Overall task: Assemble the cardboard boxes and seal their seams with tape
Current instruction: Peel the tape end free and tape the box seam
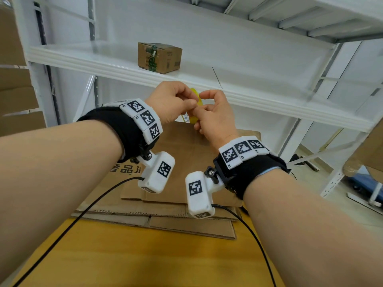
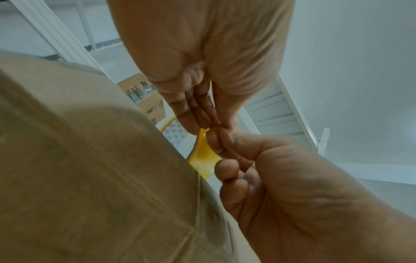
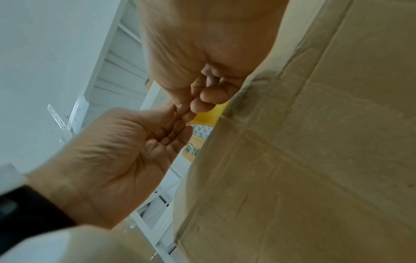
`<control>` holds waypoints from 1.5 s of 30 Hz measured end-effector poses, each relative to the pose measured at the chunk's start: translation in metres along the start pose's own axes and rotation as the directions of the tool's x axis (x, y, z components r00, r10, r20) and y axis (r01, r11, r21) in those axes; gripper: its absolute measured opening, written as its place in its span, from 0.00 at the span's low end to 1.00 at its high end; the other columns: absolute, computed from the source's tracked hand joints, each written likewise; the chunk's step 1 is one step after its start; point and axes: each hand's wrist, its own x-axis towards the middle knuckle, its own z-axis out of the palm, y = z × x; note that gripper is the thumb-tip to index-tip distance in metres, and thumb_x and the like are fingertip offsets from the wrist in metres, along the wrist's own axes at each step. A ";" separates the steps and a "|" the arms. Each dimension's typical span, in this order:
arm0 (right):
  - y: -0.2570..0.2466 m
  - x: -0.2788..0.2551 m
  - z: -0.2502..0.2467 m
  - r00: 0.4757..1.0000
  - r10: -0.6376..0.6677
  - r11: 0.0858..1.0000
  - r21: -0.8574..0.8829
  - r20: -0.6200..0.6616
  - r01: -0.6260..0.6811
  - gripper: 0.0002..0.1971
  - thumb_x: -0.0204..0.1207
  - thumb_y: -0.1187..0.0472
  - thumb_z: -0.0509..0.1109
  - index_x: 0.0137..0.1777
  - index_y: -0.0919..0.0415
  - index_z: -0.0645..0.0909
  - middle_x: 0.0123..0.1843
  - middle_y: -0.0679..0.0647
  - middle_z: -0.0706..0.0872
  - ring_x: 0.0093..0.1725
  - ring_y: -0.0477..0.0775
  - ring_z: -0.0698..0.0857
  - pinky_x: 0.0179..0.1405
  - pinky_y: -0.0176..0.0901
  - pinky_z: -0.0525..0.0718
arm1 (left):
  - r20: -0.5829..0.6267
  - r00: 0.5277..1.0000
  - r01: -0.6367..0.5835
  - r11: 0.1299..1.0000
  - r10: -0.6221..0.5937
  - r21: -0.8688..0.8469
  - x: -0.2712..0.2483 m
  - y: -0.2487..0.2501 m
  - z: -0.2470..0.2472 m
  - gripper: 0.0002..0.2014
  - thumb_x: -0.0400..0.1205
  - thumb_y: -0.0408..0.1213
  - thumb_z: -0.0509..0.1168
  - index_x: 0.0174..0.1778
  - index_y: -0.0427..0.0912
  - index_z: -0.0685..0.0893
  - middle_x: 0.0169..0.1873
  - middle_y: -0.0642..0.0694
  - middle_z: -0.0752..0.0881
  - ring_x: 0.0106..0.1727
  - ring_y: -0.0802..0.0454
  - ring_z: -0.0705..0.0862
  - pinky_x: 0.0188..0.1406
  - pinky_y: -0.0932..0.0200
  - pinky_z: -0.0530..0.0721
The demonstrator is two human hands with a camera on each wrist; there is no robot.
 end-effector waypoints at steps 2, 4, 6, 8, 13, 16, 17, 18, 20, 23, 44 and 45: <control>-0.001 -0.001 0.001 1.000 -0.003 1.000 -0.022 0.006 0.003 0.07 0.84 0.59 0.68 0.59 0.51 0.75 0.42 0.54 0.91 0.25 0.48 0.83 0.23 0.36 0.78 | -0.024 1.000 -0.019 0.999 0.020 0.040 0.002 -0.002 -0.001 0.05 0.82 0.29 0.66 0.47 0.40 0.87 0.42 0.38 0.89 0.41 0.47 0.86 0.52 0.47 0.88; -0.003 -0.001 0.001 1.000 -0.005 1.000 -0.017 -0.023 0.005 0.03 0.86 0.55 0.64 0.56 0.51 0.76 0.39 0.53 0.92 0.23 0.49 0.83 0.20 0.36 0.77 | -0.041 0.999 -0.016 0.997 0.019 0.072 0.003 -0.003 -0.002 0.07 0.83 0.29 0.63 0.44 0.43 0.86 0.44 0.35 0.88 0.42 0.44 0.85 0.52 0.45 0.87; -0.006 0.001 -0.001 0.994 0.015 1.000 -0.017 -0.107 -0.017 0.03 0.87 0.54 0.61 0.52 0.49 0.75 0.38 0.53 0.92 0.20 0.49 0.82 0.19 0.35 0.77 | -0.043 0.999 -0.014 0.998 0.017 0.068 0.003 -0.005 -0.002 0.09 0.84 0.29 0.61 0.43 0.43 0.84 0.41 0.38 0.86 0.40 0.48 0.81 0.52 0.48 0.86; -0.002 0.004 -0.005 0.980 0.029 0.999 -0.022 -0.199 -0.034 0.02 0.85 0.56 0.62 0.54 0.50 0.75 0.39 0.52 0.91 0.21 0.48 0.82 0.21 0.38 0.82 | -0.053 0.998 -0.012 0.999 0.014 0.051 0.004 -0.006 -0.003 0.09 0.85 0.28 0.59 0.44 0.42 0.83 0.39 0.46 0.83 0.38 0.53 0.79 0.49 0.53 0.85; 0.012 0.002 -0.009 0.997 0.036 0.979 -0.202 0.072 -0.021 0.20 0.67 0.59 0.72 0.60 0.49 0.82 0.56 0.51 0.85 0.50 0.52 0.86 0.52 0.47 0.87 | -0.095 0.995 -0.008 0.998 0.001 -0.067 0.007 -0.004 -0.009 0.14 0.86 0.27 0.58 0.39 0.47 0.81 0.35 0.50 0.80 0.34 0.58 0.77 0.43 0.61 0.86; 0.019 0.001 -0.010 0.982 -0.004 0.959 -0.277 0.189 0.057 0.16 0.74 0.62 0.74 0.63 0.53 0.84 0.59 0.52 0.84 0.53 0.48 0.81 0.41 0.24 0.75 | -0.098 0.995 0.001 0.995 -0.012 -0.104 0.008 -0.003 -0.009 0.11 0.86 0.28 0.59 0.42 0.45 0.82 0.35 0.48 0.79 0.34 0.57 0.77 0.44 0.60 0.87; 0.021 0.001 -0.011 0.979 -0.034 0.957 -0.274 0.201 0.090 0.14 0.76 0.63 0.74 0.62 0.54 0.84 0.59 0.50 0.84 0.54 0.47 0.81 0.43 0.25 0.74 | -0.128 0.992 0.004 0.995 -0.017 -0.103 0.008 -0.004 -0.010 0.09 0.85 0.29 0.60 0.46 0.45 0.82 0.35 0.47 0.79 0.34 0.56 0.79 0.44 0.58 0.88; 0.023 0.000 -0.011 0.977 -0.064 0.957 -0.264 0.205 0.119 0.12 0.78 0.62 0.74 0.60 0.55 0.83 0.57 0.49 0.84 0.54 0.46 0.81 0.46 0.28 0.75 | -0.169 0.985 0.003 0.995 -0.020 -0.101 0.009 -0.005 -0.011 0.07 0.85 0.30 0.61 0.52 0.46 0.81 0.35 0.48 0.80 0.35 0.56 0.80 0.44 0.58 0.89; 0.025 0.000 -0.010 0.973 -0.102 0.958 -0.242 0.207 0.152 0.07 0.79 0.62 0.74 0.54 0.55 0.81 0.51 0.48 0.85 0.51 0.46 0.82 0.48 0.33 0.76 | -0.254 0.967 0.009 0.996 -0.030 -0.084 0.011 -0.009 -0.015 0.13 0.84 0.33 0.64 0.63 0.49 0.76 0.36 0.47 0.81 0.36 0.55 0.83 0.41 0.60 0.88; 0.028 -0.001 -0.009 0.973 -0.100 0.959 -0.242 0.209 0.151 0.06 0.79 0.62 0.73 0.54 0.56 0.81 0.50 0.52 0.87 0.49 0.49 0.83 0.45 0.35 0.78 | -0.274 0.961 0.020 0.999 -0.031 -0.042 0.010 -0.010 -0.016 0.07 0.85 0.33 0.63 0.58 0.44 0.80 0.36 0.48 0.83 0.35 0.58 0.82 0.37 0.65 0.86; 0.032 -0.010 -0.005 0.972 -0.133 0.909 -0.367 0.194 0.198 0.08 0.77 0.59 0.75 0.55 0.56 0.84 0.42 0.47 0.83 0.43 0.49 0.81 0.43 0.41 0.80 | -0.139 0.983 -0.027 0.840 0.121 0.543 0.003 -0.002 -0.007 0.02 0.83 0.41 0.65 0.47 0.48 0.79 0.46 0.48 0.83 0.47 0.46 0.80 0.47 0.50 0.79; 0.032 -0.011 -0.005 0.972 -0.132 0.909 -0.368 0.194 0.197 0.08 0.77 0.60 0.75 0.55 0.57 0.84 0.44 0.50 0.84 0.45 0.52 0.83 0.46 0.45 0.82 | -0.125 0.982 -0.046 0.820 0.143 0.570 0.001 -0.001 -0.007 0.02 0.84 0.41 0.64 0.47 0.48 0.78 0.45 0.48 0.83 0.46 0.47 0.80 0.45 0.50 0.78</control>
